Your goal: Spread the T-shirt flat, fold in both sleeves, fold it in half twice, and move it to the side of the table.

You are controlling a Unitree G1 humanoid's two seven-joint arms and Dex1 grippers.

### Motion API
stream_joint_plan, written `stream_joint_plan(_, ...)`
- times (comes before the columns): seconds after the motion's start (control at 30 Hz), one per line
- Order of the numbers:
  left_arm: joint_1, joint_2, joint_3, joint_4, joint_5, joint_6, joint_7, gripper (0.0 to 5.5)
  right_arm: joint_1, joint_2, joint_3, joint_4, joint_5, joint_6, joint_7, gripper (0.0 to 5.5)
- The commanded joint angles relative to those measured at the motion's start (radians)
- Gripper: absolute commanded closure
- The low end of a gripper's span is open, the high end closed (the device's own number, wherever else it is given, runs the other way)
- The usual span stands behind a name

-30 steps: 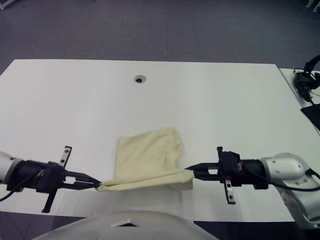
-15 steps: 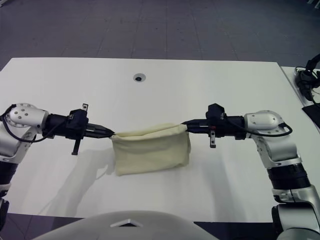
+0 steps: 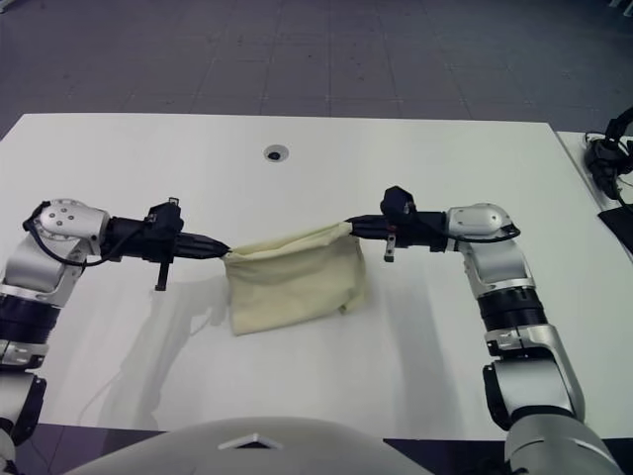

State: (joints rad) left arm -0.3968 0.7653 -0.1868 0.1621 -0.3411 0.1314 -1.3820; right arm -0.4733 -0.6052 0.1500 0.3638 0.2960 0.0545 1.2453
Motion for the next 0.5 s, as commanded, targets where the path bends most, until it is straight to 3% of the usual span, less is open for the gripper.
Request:
stream_joint_plan(0.03, -0.035, -0.023, 0.013, 0.056, 0.05, -0.015, 0.053, 5.5, -0.038, 0.023, -0.026, 0.034, -0.027, -0.02, -0.051, 4.68)
stream_joint_plan(0.33, -0.028, -0.036, 0.035, 0.093, 0.072, -0.007, 0.091, 3.96, -0.073, 0.059, -0.109, 0.091, -0.069, -0.129, -0.224, 3.19)
stream_joint_plan(0.5, -0.008, -0.024, 0.105, 0.161, 0.089, -0.046, 0.154, 3.06, -0.035, 0.049, -0.136, 0.019, -0.049, -0.156, -0.221, 2.33)
